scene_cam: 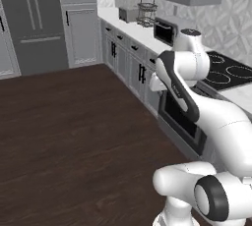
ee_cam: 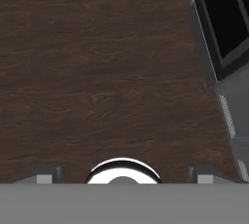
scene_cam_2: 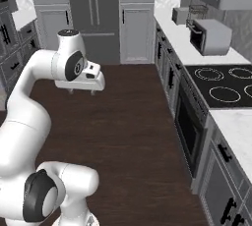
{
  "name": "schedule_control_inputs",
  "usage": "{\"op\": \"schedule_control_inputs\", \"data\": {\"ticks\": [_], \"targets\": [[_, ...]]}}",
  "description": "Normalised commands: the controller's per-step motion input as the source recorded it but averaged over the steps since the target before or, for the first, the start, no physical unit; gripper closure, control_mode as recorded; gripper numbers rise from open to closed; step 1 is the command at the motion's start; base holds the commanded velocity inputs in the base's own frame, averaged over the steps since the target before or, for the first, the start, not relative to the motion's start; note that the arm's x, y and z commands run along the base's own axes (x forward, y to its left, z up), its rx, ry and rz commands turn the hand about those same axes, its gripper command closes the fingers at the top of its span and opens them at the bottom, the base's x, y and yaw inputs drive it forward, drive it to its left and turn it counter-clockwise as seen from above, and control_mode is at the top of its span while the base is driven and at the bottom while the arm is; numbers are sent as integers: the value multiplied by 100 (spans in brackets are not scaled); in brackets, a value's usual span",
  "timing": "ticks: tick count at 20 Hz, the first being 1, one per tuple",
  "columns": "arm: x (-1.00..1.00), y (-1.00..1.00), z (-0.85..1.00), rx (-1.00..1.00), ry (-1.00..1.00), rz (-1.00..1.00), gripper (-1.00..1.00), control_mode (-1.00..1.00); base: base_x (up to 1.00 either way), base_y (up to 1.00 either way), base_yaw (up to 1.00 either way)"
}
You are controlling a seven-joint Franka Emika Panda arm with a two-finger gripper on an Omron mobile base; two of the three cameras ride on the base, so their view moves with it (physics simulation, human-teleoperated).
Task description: Navigate to the toaster.
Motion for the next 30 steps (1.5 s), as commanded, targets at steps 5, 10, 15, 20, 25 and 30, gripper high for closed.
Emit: {"op": "schedule_control_inputs", "data": {"ticks": [5, 10, 15, 20, 25, 30], "targets": [[0, 0, 0, 0, 0, 0, -100, 100, 87, -6, 26], [0, 0, 0, 0, 0, 0, -100, 100, 84, -12, 24], [0, 0, 0, 0, 0, 0, -100, 100, 95, -17, 18], [0, 0, 0, 0, 0, 0, -100, 100, 100, -19, 6], [0, 0, 0, 0, 0, 0, -100, 100, 100, -17, 0], [0, 0, 0, 0, 0, 0, -100, 100, 100, -20, 0]]}}
